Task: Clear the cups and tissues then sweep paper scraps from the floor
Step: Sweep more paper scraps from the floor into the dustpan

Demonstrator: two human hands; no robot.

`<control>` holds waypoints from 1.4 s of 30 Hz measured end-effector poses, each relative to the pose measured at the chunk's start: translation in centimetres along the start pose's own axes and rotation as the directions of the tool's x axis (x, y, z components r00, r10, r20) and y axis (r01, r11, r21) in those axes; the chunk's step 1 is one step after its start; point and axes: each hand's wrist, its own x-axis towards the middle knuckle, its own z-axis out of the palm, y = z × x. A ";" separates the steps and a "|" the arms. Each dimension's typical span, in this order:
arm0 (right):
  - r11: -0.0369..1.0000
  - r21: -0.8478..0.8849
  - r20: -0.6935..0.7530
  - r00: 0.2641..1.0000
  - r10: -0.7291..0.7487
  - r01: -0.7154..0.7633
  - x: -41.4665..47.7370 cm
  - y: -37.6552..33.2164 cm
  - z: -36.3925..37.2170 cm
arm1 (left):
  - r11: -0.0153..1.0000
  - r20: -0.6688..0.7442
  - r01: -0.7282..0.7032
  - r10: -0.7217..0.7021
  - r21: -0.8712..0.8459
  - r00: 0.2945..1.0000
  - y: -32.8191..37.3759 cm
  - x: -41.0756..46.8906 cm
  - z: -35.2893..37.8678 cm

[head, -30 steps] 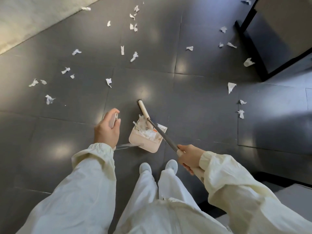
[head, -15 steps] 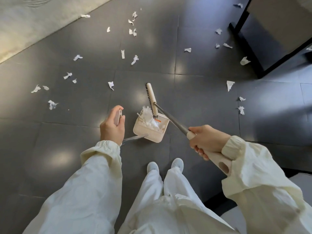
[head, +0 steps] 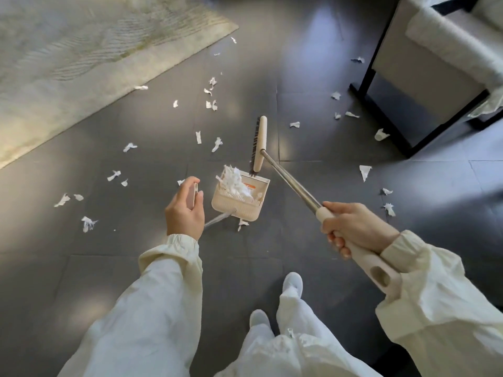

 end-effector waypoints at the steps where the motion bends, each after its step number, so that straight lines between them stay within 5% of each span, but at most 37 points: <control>1: 0.998 0.052 -0.019 1.000 -0.022 0.023 0.9 -0.4 0.4 | 1.000 -0.009 0.002 -0.002 -0.008 1.000 0.2 1.1 0.3; 9: 0.956 0.252 -0.116 0.985 -0.127 0.153 11.5 -10.6 -1.8 | 1.000 -0.040 -0.020 0.019 -0.021 0.999 4.4 15.4 6.5; 21: 0.917 0.300 -0.131 0.964 -0.232 0.262 27.9 -34.2 -11.4 | 0.983 -0.169 -0.109 0.084 -0.147 0.982 15.8 41.2 17.8; 42: 0.803 0.442 -0.473 0.864 -0.171 0.400 63.7 -75.9 -24.9 | 0.906 0.161 -0.165 0.243 -0.389 0.957 23.2 96.1 46.5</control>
